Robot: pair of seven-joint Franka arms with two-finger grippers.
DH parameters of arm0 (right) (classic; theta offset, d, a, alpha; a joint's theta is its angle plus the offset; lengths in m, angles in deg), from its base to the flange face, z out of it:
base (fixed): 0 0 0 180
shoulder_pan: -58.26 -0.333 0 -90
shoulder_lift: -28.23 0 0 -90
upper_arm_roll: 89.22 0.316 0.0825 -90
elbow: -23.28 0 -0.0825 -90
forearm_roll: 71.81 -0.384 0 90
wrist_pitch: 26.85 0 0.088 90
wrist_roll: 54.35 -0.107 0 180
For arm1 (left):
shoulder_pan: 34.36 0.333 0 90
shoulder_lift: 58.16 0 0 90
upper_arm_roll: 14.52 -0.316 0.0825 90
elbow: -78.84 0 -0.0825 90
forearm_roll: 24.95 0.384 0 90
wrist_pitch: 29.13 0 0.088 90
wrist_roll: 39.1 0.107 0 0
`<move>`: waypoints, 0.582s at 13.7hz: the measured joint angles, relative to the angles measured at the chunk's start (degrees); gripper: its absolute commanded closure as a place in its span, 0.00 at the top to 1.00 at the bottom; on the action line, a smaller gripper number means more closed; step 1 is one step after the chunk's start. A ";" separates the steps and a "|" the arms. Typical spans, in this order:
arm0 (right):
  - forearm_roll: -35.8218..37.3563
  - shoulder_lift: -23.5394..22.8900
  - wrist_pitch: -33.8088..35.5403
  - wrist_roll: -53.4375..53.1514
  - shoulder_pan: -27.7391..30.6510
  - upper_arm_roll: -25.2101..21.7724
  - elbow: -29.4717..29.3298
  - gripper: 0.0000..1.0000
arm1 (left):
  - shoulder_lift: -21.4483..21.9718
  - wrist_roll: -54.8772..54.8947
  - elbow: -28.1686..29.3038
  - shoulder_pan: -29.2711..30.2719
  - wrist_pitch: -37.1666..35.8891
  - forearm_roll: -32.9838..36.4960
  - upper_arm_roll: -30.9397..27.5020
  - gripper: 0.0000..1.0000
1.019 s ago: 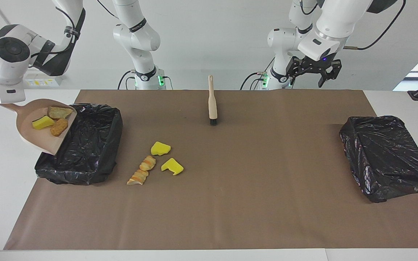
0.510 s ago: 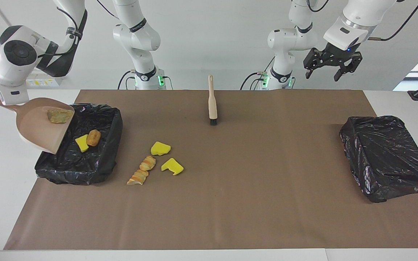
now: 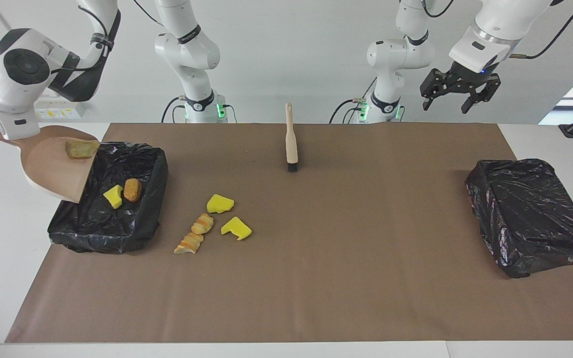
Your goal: Sweep and dump trash in bin
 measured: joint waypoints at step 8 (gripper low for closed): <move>4.23 -0.25 4.73 -9.76 -3.55 0.27 -1.94 0.00 | 0.38 0.01 0.71 0.12 1.53 0.00 0.00 1.00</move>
